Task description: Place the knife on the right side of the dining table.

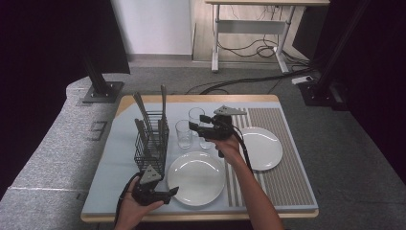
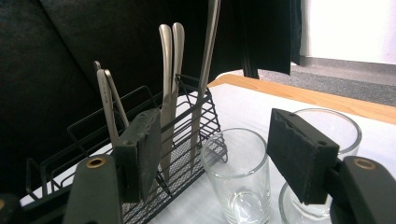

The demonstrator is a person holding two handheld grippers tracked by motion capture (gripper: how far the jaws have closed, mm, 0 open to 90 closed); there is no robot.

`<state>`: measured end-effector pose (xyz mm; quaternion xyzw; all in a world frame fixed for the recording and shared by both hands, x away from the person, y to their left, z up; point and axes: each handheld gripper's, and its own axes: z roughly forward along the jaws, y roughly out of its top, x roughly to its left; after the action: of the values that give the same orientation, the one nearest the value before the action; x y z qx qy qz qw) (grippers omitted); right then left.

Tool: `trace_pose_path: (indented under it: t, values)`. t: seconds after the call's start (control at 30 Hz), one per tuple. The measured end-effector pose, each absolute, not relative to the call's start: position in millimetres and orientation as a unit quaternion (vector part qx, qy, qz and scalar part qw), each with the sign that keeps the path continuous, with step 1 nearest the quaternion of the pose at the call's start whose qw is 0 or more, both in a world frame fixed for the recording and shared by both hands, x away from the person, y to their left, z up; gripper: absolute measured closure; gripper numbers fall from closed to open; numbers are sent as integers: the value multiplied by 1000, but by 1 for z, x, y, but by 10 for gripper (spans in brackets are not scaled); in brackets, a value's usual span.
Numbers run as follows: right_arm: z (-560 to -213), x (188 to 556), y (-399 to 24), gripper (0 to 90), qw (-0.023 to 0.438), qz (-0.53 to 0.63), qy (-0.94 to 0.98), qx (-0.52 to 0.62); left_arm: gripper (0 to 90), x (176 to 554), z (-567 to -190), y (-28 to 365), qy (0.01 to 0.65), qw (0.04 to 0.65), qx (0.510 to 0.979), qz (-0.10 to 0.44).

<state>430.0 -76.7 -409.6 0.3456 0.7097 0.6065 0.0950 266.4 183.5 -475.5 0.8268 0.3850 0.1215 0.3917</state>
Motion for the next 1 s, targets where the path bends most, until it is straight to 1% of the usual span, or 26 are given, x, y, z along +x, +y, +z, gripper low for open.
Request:
trace_pose_path:
  t: [1.0]
  values:
    - [-407,445,-60,387,85,608,709,349,256,267,-471,187,382,395,826,125]
